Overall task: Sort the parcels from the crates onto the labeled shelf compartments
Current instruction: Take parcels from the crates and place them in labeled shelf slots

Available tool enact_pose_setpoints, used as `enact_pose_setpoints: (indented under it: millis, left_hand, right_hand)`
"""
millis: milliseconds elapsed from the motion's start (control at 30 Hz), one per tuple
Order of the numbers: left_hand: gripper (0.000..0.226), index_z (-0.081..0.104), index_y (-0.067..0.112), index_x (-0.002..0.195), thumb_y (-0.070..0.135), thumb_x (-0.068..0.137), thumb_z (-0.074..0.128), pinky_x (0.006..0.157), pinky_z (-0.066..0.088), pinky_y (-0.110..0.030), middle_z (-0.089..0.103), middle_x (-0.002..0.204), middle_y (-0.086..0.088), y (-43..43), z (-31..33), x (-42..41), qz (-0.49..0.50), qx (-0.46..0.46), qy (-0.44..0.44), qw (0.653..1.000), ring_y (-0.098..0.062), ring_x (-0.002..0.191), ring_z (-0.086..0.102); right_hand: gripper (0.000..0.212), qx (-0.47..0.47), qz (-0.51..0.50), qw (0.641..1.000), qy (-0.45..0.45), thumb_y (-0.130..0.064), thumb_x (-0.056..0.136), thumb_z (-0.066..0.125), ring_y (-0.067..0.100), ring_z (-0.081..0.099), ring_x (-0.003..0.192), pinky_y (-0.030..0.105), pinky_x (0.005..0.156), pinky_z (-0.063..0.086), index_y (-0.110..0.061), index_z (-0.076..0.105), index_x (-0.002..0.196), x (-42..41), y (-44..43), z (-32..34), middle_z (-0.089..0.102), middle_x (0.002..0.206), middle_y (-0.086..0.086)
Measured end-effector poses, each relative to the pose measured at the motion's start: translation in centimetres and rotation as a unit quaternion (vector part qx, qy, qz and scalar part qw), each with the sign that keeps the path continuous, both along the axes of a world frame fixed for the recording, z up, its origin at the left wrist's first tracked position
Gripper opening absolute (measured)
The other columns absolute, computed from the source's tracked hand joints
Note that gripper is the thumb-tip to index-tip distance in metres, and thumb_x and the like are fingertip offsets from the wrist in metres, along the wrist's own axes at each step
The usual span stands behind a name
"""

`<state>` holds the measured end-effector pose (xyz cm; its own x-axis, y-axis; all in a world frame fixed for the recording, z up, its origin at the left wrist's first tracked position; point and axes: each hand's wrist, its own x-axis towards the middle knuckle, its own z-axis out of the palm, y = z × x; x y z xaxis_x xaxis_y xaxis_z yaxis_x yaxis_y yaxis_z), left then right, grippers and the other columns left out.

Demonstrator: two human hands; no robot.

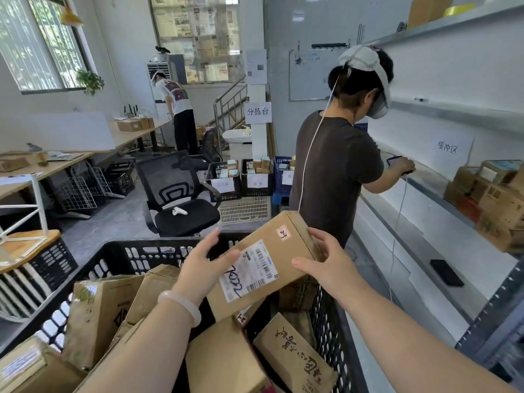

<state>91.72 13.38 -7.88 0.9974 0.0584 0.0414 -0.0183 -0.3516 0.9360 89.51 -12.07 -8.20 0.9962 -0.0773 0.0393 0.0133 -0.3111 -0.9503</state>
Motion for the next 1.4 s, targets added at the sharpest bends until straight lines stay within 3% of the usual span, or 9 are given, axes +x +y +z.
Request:
enact_pose_setpoints:
  millis: [133,300,400,467,667,800,1033,1233,1400]
  left_hand:
    - [0.082,0.033,0.038,0.150,0.037,0.082,0.079,0.089,0.039,-0.011,0.050,0.127,0.020,-0.9,1.4,0.2,-0.160,0.131,0.015,0.978,-0.001,0.114,0.049]
    - [0.097,0.036,0.054,0.145,0.054,0.061,0.087,0.106,0.048,-0.042,0.059,0.134,0.017,-0.6,2.0,1.2,-0.214,0.112,0.073,0.968,-0.008,0.126,0.055]
    - [0.087,0.043,0.050,0.140,0.037,0.067,0.089,0.097,0.055,-0.043,0.070,0.122,0.010,-1.6,2.6,1.2,-0.259,0.060,0.096,0.959,-0.013,0.113,0.067]
    - [0.080,0.049,0.047,0.135,0.032,0.067,0.088,0.095,0.056,-0.045,0.072,0.119,0.008,-2.4,2.5,1.2,-0.264,0.037,0.094,0.959,-0.016,0.109,0.069]
    - [0.087,0.050,0.037,0.137,0.040,0.060,0.092,0.088,0.059,-0.045,0.073,0.116,0.003,-5.2,1.4,0.4,-0.232,-0.054,0.064,0.969,-0.020,0.104,0.072]
    - [0.070,0.051,0.037,0.135,0.034,0.074,0.086,0.087,0.060,-0.043,0.074,0.114,0.004,-7.2,1.4,-0.3,-0.224,-0.085,0.042,0.970,-0.018,0.100,0.073]
    - [0.072,0.049,0.030,0.139,0.026,0.075,0.083,0.068,0.061,-0.028,0.074,0.113,0.002,-11.4,3.0,-1.3,-0.247,-0.145,0.018,0.958,-0.016,0.092,0.075]
    - [0.079,0.050,0.045,0.128,0.048,0.060,0.090,0.083,0.061,-0.045,0.071,0.118,0.005,-16.0,4.7,-2.2,-0.318,-0.161,0.003,0.934,-0.019,0.101,0.073]
    - [0.081,0.049,0.041,0.135,0.040,0.066,0.090,0.091,0.058,-0.044,0.069,0.122,0.009,-21.2,4.3,-4.3,-0.437,-0.156,0.022,0.886,-0.015,0.109,0.069]
  right_hand:
    - [0.071,0.000,0.001,1.000,-0.020,-0.035,0.076,0.079,0.009,0.045,0.119,0.037,0.099,0.045,-0.047,0.038,0.132,-0.2,-0.3,0.6,0.046,0.129,-0.016]
    - [0.062,0.039,0.035,0.998,-0.031,-0.033,0.078,0.077,0.009,0.051,0.116,0.037,0.094,0.052,-0.049,0.041,0.127,-0.4,-2.4,2.5,0.051,0.127,-0.017]
    - [0.056,0.062,0.031,0.996,-0.051,-0.027,0.083,0.075,0.011,0.053,0.116,0.030,0.090,0.053,-0.050,0.044,0.123,-0.4,-3.1,3.5,0.053,0.124,-0.018]
    - [0.059,0.074,0.017,0.995,-0.065,-0.031,0.082,0.075,0.011,0.051,0.122,0.039,0.100,0.050,-0.052,0.043,0.127,-0.5,-3.4,3.9,0.050,0.130,-0.022]
    - [0.100,0.065,-0.048,0.994,-0.080,-0.039,0.073,0.082,0.004,0.038,0.130,0.037,0.104,0.043,-0.046,0.017,0.148,-1.4,-4.0,3.1,0.032,0.145,-0.021]
    - [0.108,0.040,-0.019,0.997,-0.056,-0.049,0.064,0.086,0.006,0.053,0.123,0.044,0.099,0.051,-0.046,0.019,0.149,-2.6,-4.0,1.2,0.048,0.142,-0.013]
    - [0.101,0.056,-0.059,0.994,-0.076,-0.059,0.056,0.085,0.007,0.059,0.117,0.043,0.095,0.054,-0.055,0.029,0.140,-5.2,-6.1,2.3,0.058,0.130,-0.019]
    - [0.073,0.082,-0.155,0.976,-0.126,-0.042,0.064,0.082,0.000,0.061,0.111,0.031,0.087,0.057,-0.060,0.041,0.122,-9.7,-8.7,4.8,0.062,0.121,-0.023]
    - [0.073,0.090,-0.293,0.941,-0.146,-0.034,0.069,0.078,-0.002,0.060,0.110,0.020,0.078,0.055,-0.038,0.043,0.134,-16.4,-11.1,5.1,0.060,0.125,-0.018]
